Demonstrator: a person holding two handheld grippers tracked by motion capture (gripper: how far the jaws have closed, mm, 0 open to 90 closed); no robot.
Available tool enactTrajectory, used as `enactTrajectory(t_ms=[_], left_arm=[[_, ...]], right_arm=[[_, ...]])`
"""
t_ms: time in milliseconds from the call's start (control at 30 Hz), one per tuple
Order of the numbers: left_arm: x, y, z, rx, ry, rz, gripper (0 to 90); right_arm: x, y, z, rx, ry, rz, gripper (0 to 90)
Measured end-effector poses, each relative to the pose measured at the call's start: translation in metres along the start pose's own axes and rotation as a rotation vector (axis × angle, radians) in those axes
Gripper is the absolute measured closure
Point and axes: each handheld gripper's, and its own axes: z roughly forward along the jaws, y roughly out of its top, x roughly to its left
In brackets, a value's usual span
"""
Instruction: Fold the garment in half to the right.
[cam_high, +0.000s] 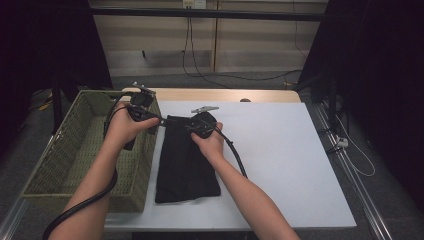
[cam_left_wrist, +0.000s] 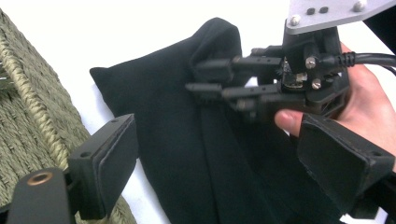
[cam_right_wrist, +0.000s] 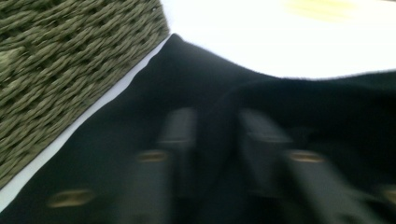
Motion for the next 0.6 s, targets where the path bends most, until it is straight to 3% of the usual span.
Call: enactTrajectory(t_ms=[67,133,167,267,400,467,600], left_arm=[[-0.001,-0.001,0.000,-0.003,-0.003,-0.011,13.3],[-0.002,-0.003,0.000,-0.002,-0.002,0.011,13.2],[-0.004,-0.003,0.001,-0.003,-0.005,0.000,13.3],[-0.008,-0.004,0.004,-0.004,-0.007,0.017,13.3],[-0.013,-0.005,0.010,-0.003,-0.012,0.018,13.3],[-0.014,-0.006,0.011,0.001,-0.014,0.017,13.3],[-0.016,-0.008,0.012,0.013,-0.013,0.020,13.3]], right_arm=[[-0.006,-0.001,-0.004,-0.025,0.017,0.005,86.3],[-0.012,-0.002,-0.011,-0.033,0.040,0.024,85.3],[-0.018,-0.004,-0.016,-0.043,0.058,0.035,83.4],[-0.030,-0.008,-0.027,-0.054,0.063,0.049,82.7],[-0.045,-0.019,-0.037,-0.032,0.023,0.037,82.0],[-0.050,-0.023,-0.040,-0.016,0.006,0.042,76.4],[-0.056,-0.031,-0.050,-0.002,-0.037,-0.006,71.7]])
